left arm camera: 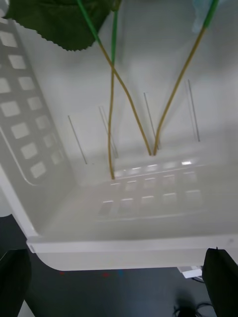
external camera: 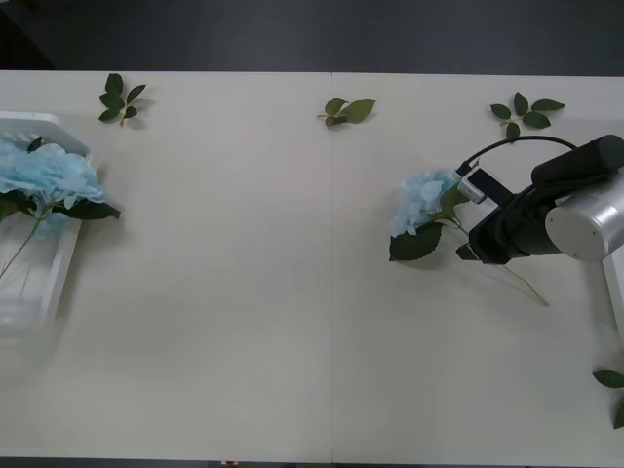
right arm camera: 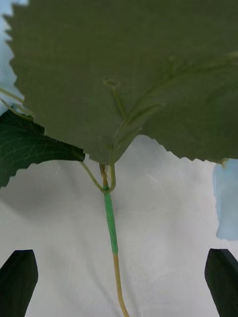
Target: Put the red flowers into the right box and the blue flowers into the left box
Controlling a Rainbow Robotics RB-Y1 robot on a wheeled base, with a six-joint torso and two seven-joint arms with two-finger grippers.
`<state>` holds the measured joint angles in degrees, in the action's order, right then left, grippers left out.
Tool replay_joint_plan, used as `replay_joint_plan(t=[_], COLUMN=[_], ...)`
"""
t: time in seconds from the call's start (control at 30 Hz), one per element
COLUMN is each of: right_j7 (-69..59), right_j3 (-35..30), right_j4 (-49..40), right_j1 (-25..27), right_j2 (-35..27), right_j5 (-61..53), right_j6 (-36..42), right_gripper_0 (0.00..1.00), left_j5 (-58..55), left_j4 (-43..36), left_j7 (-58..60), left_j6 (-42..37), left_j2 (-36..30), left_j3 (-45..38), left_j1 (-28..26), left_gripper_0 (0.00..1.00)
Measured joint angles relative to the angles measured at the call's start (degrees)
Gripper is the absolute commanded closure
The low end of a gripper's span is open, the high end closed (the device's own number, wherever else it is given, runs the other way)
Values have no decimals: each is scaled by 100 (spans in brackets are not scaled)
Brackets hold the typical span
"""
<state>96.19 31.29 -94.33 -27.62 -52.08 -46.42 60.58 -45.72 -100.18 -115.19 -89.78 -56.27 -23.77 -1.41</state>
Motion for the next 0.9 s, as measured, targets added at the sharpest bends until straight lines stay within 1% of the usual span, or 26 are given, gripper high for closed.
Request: replay_joint_plan(t=[0.1, 0.2, 0.3, 0.37, 0.5, 0.53, 0.63, 0.8, 0.83, 0.87, 0.9], right_j7=[39, 188, 190, 191, 199, 213, 321, 323, 323, 323, 323], right_j3=[76, 345, 538, 546, 444, 418, 407, 425, 425, 425, 425], right_j4=[184, 384, 522, 571, 655, 662, 663, 678, 691, 708, 732], right_j1=[-96, -223, -316, -319, -318, -318, -318, -318, -318, -318, -318], right_j2=[96, 119, 121, 156, 313, 347, 407, 410, 410, 411, 411], right_j5=[36, 117, 120, 191, 257, 262, 323, 332, 332, 332, 332], right_j6=[-108, -402, -398, -401, -405, -405, -418, -512, -513, -513, -513], right_gripper_0=[2, 2, 3, 5, 19, 27, 40, 56, 62, 65, 72], left_j5=[-405, -809, -1171, -1423, -1914, -2053, -2514, -3301, -3458, -3578, -3695], left_j4=[-2, -21, -69, -100, -232, -270, -333, -343, -344, -344, -344], left_j7=[-1, -2, -2, -4, -12, -13, -13, -35, -100, -244, -463], left_j6=[-433, -779, -962, -1003, -1004, -1004, -933, -605, -513, -406, -276], left_j2=[0, 0, 0, 0, 0, 0, 0, 0, 0, 0, 0], left_j3=[-73, -198, -256, -256, -255, -255, -251, -211, -186, -152, -106], left_j1=[2, 3, 6, 13, 83, 117, 229, 306, 306, 306, 306], left_gripper_0=[0, 0, 0, 0, 0, 0, 0, 0, 0, 0, 0])
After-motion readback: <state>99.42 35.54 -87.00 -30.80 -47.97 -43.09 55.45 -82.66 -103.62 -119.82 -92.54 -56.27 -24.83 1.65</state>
